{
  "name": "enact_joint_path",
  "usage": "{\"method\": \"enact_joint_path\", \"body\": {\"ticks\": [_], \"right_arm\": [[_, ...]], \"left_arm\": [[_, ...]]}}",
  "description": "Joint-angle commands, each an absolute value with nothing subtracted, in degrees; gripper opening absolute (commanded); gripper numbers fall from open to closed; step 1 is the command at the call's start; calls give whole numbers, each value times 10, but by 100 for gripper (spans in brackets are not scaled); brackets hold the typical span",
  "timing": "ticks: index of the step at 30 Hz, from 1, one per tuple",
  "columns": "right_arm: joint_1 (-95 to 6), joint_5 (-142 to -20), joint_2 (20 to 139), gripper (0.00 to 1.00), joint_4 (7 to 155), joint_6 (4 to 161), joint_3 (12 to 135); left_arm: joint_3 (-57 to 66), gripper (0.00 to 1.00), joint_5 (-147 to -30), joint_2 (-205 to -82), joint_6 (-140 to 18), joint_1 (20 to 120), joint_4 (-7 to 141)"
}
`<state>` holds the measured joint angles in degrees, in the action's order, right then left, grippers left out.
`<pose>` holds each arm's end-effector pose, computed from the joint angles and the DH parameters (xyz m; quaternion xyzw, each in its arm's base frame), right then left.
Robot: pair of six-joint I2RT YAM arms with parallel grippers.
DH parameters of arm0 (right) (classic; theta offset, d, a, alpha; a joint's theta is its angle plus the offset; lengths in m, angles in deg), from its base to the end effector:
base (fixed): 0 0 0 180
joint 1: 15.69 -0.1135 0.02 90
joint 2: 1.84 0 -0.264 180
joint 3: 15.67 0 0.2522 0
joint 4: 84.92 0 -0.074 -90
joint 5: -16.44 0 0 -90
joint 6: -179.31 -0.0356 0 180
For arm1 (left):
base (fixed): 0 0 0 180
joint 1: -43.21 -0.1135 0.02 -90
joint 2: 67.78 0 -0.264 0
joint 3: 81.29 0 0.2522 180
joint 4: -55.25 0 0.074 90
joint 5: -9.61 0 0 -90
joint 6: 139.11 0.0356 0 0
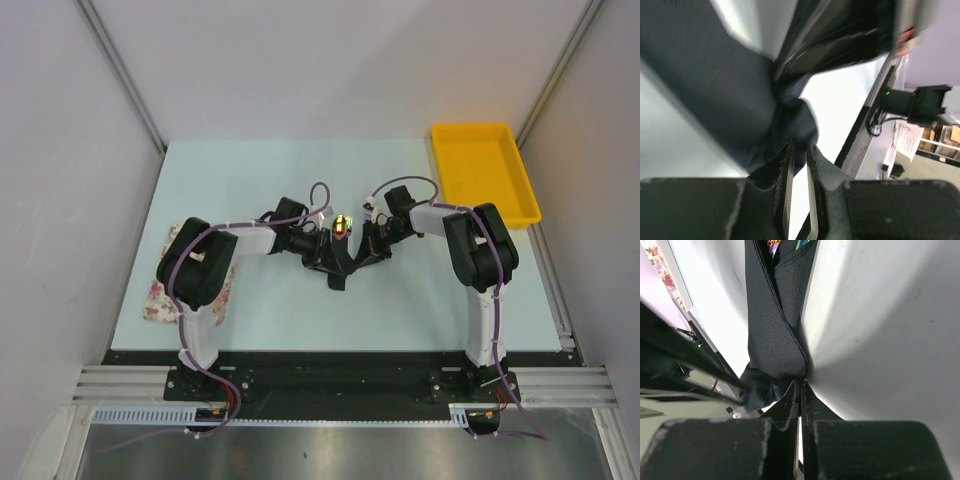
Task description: Place the utensils on the paper napkin and roll it up
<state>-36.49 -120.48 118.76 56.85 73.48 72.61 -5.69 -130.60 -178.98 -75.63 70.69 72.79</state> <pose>0.3649 0.1664 0.1132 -0.1064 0.9004 0.4212 0.0238 0.3233 -0.1990 0.1354 0.1413 0.8579 -0.4886 0.0723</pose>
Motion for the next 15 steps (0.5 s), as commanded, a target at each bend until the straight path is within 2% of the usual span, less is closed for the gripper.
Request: {"method": "enact_joint_path", "body": {"ticks": [1,4,10,13,14,15], "right_arm": [[-366,-1201,1176,0,572,738,727],[-363,-1200,1176,4,567,738,731],[-343,-1211,1171,18,536,739,774],[-341,-1216,1164,39,530,736,802],[-341,-1215,1159,49,530,736,805],[-341,-1215,1157,53,531,737,808]], "left_arm": [[-66,20,-1308,-1808,-710,712,774],[-57,19,-1301,-1830,-687,712,809],[-52,19,-1273,-1844,-671,713,833],[-52,22,-1269,-1846,-671,713,833],[-52,24,-1265,-1845,-671,713,833],[-51,25,-1264,-1846,-671,713,833]]}}
